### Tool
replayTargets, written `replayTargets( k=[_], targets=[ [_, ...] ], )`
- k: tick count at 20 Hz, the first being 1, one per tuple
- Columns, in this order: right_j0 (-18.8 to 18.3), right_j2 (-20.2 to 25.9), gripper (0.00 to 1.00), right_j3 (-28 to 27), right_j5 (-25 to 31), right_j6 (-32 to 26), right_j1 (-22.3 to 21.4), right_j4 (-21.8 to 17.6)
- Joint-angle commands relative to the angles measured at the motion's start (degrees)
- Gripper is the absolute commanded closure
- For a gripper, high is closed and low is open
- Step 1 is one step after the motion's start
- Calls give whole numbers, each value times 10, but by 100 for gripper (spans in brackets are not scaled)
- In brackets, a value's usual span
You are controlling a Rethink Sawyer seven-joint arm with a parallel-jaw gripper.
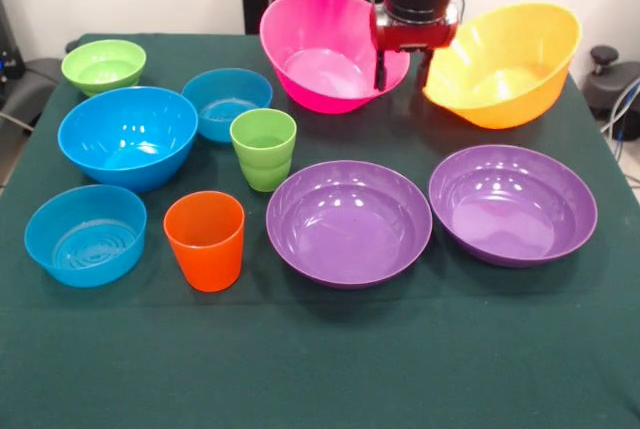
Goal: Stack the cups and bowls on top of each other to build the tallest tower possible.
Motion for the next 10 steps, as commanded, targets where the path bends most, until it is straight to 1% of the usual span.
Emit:
replayTargets(
  k=[1,5,7,10],
  targets=[
    [-23,27,0,-37,-41,54,58,-37],
    [-32,34,0,-39,-42,53,62,-40],
    [-34,38,0,-44,-26,51,58,-35],
    [-39,42,0,-35,-11,49,47,-35]
  ],
)
